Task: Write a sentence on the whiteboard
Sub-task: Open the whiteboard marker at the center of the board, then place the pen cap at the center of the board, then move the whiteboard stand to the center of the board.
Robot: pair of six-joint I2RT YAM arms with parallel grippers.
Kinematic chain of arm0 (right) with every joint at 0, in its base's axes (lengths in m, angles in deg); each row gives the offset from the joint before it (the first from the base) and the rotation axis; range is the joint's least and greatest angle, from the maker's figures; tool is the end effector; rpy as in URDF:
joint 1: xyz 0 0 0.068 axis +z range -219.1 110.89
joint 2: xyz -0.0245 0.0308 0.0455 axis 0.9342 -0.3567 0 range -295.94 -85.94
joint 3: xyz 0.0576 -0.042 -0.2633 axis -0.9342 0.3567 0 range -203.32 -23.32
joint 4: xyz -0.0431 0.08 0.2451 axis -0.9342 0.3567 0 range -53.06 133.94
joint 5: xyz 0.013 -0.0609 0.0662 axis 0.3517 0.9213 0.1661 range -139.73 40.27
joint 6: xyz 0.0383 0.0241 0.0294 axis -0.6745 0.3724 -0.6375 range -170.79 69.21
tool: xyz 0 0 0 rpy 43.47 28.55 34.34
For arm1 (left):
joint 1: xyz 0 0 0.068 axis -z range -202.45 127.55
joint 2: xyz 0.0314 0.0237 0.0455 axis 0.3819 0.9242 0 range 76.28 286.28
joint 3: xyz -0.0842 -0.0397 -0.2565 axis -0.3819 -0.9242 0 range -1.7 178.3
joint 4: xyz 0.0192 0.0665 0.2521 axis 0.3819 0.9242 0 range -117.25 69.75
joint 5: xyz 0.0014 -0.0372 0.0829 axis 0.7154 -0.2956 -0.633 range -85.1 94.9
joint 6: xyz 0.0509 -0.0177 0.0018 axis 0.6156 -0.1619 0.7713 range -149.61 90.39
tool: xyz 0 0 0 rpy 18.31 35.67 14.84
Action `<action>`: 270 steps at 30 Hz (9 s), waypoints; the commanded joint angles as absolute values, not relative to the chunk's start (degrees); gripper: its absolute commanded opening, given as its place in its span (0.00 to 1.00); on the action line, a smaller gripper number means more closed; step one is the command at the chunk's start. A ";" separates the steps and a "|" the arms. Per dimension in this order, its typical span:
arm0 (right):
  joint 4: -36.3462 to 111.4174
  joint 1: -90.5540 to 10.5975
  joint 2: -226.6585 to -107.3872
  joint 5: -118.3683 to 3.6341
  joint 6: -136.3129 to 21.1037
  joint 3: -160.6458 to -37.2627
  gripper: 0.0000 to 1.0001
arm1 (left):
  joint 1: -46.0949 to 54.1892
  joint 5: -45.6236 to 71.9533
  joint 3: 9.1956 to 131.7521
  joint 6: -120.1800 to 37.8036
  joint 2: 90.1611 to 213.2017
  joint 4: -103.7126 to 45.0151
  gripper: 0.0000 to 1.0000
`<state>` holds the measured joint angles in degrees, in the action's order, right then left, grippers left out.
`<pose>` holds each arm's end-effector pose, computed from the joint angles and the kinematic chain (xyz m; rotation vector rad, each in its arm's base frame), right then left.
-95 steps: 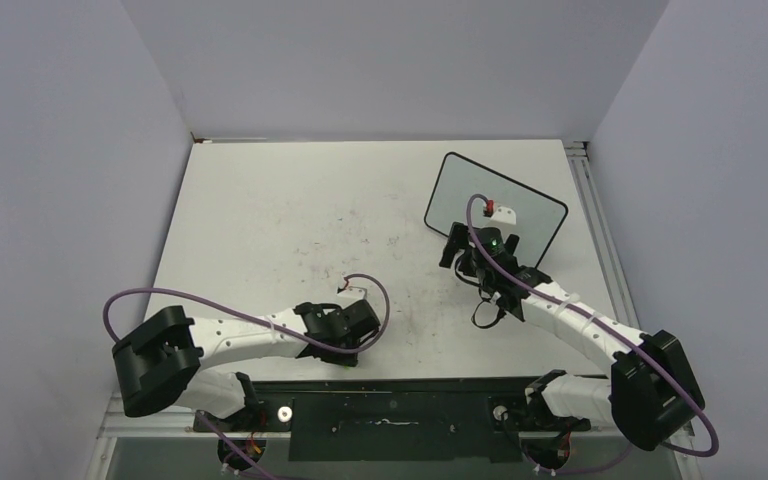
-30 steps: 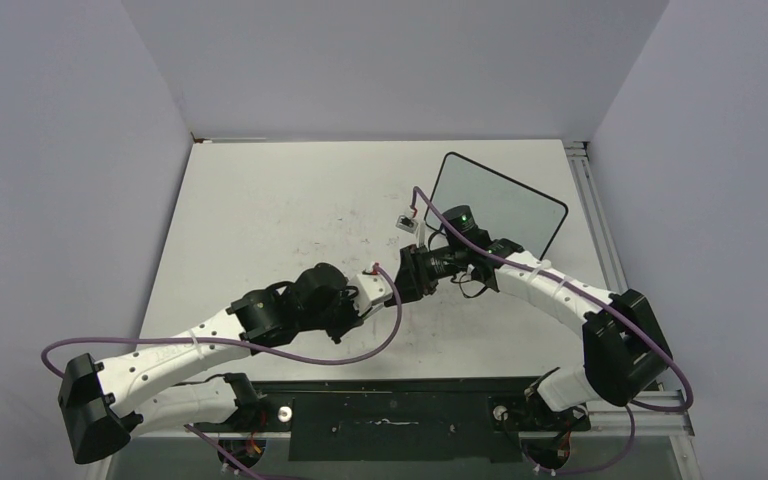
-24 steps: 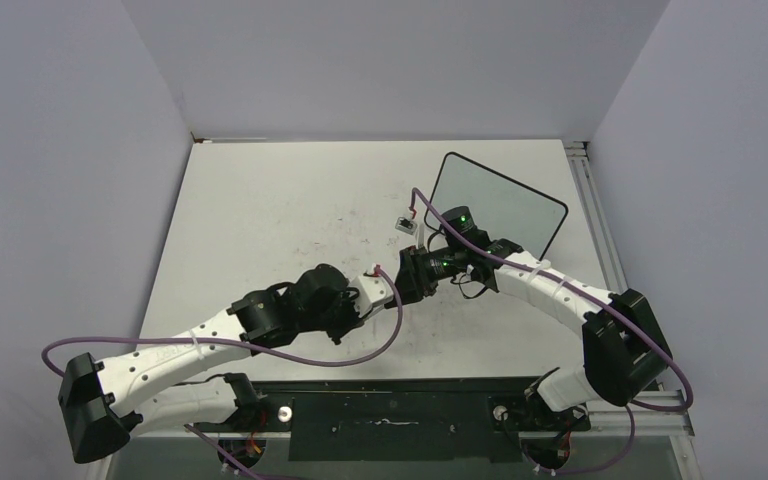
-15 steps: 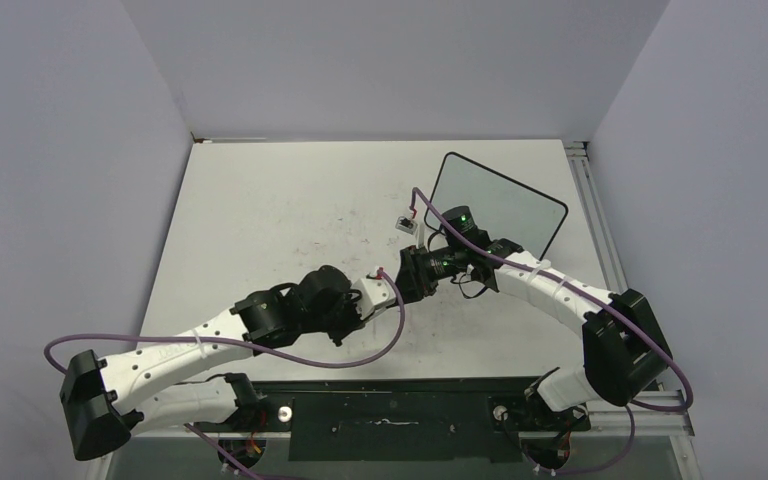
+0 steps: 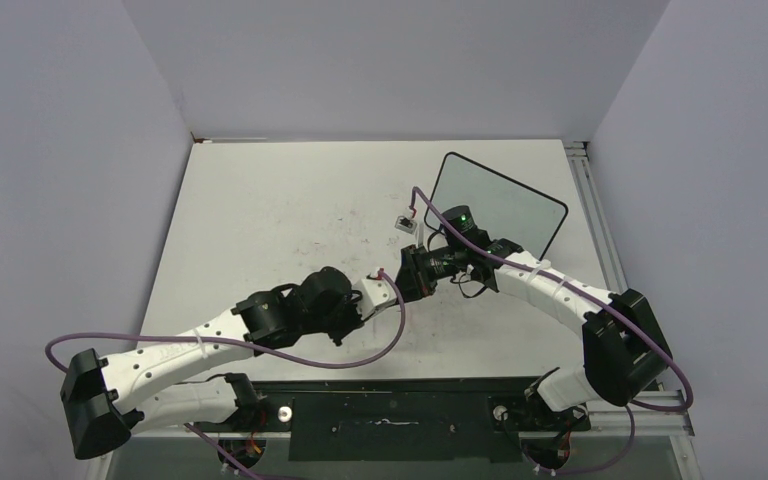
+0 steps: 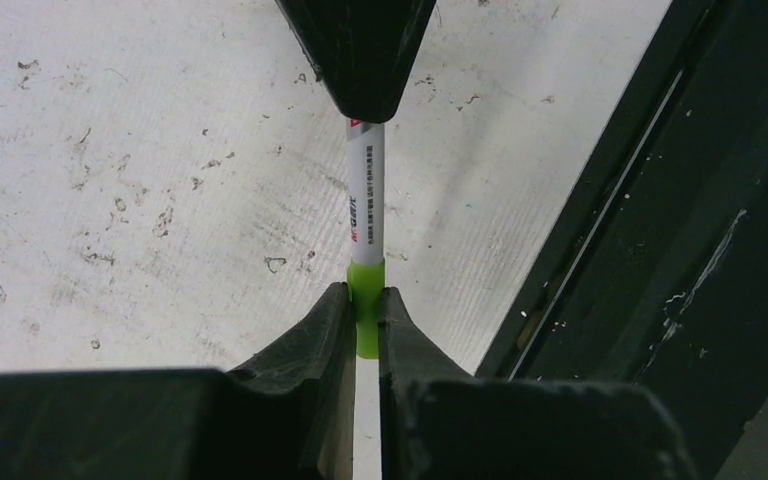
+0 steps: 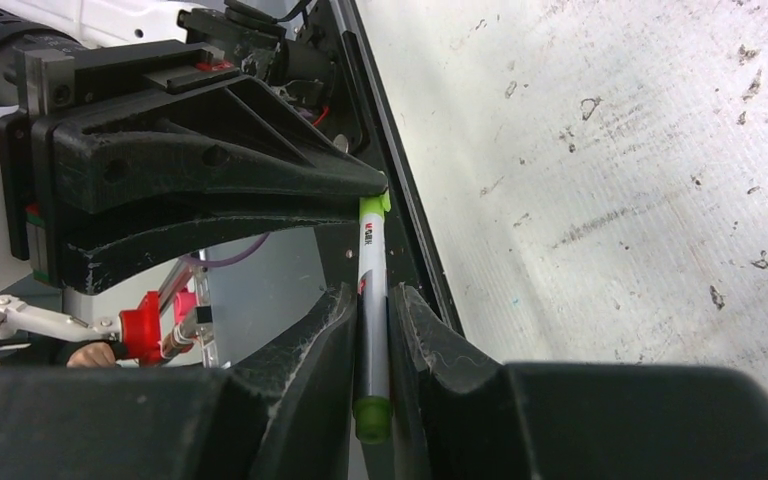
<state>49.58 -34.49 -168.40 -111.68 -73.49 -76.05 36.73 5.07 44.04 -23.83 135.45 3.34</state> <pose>0.2248 0.1934 0.2447 -0.8626 2.2716 1.7346 0.1104 -0.1852 0.2655 1.2828 2.0125 -0.4580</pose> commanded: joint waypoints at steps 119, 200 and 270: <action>23.21 -38.90 -136.32 -70.00 -75.30 -67.54 0.05 | 11.18 33.26 41.83 -45.44 134.16 -9.53 0.00; 38.38 -37.94 -127.22 -33.69 -69.12 -75.75 0.05 | 28.66 -3.33 80.87 -55.85 194.73 -37.36 0.58; 39.93 -37.94 -126.36 -31.76 -70.20 -74.03 0.05 | 34.28 -34.47 77.97 -56.10 196.07 -26.37 0.00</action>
<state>40.95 -38.28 -126.02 -32.19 -69.64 -74.00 34.43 -26.58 83.19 -53.29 202.75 -27.45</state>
